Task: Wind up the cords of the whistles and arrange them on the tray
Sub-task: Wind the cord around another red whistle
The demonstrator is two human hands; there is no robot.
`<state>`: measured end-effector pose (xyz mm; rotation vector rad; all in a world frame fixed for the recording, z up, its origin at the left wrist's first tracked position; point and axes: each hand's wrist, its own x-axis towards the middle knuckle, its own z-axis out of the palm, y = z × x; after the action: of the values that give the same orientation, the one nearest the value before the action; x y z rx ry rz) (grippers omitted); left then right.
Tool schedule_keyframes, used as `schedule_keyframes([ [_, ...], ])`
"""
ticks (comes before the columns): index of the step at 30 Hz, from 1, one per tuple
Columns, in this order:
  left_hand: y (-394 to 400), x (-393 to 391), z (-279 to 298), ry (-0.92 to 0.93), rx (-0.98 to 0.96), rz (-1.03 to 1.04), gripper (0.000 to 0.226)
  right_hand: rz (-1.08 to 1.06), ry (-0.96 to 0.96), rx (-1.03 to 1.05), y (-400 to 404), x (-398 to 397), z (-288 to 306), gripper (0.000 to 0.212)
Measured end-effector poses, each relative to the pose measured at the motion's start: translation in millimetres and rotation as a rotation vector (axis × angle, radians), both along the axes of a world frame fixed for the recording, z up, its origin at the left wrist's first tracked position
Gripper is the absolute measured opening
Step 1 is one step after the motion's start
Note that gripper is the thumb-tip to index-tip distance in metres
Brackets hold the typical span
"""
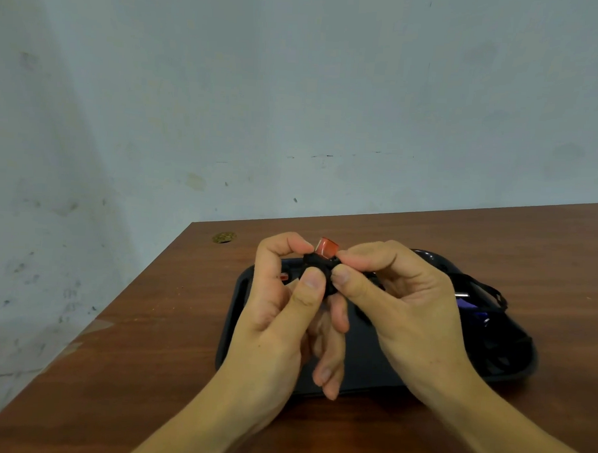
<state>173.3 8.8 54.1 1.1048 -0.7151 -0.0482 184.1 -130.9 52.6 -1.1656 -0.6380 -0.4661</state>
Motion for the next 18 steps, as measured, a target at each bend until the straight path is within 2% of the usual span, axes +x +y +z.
schedule_keyframes([
  [6, -6, 0, -2, -0.051, -0.026, 0.069, 0.014, -0.039, 0.115, 0.045, 7, -3, -1, 0.019],
  [12, -8, 4, -8, -0.104, 0.017, 0.128, 0.013, -0.161, 0.027, -0.053, 6, 1, -10, 0.011],
  [15, -4, 10, -9, -0.118, 0.08, 0.169, 0.011, -0.217, -0.03, -0.165, 1, 2, -10, 0.014],
  [18, 5, 18, -6, -0.216, 0.247, 0.241, 0.014, -0.243, -0.028, -0.304, -9, 6, -4, 0.02],
])
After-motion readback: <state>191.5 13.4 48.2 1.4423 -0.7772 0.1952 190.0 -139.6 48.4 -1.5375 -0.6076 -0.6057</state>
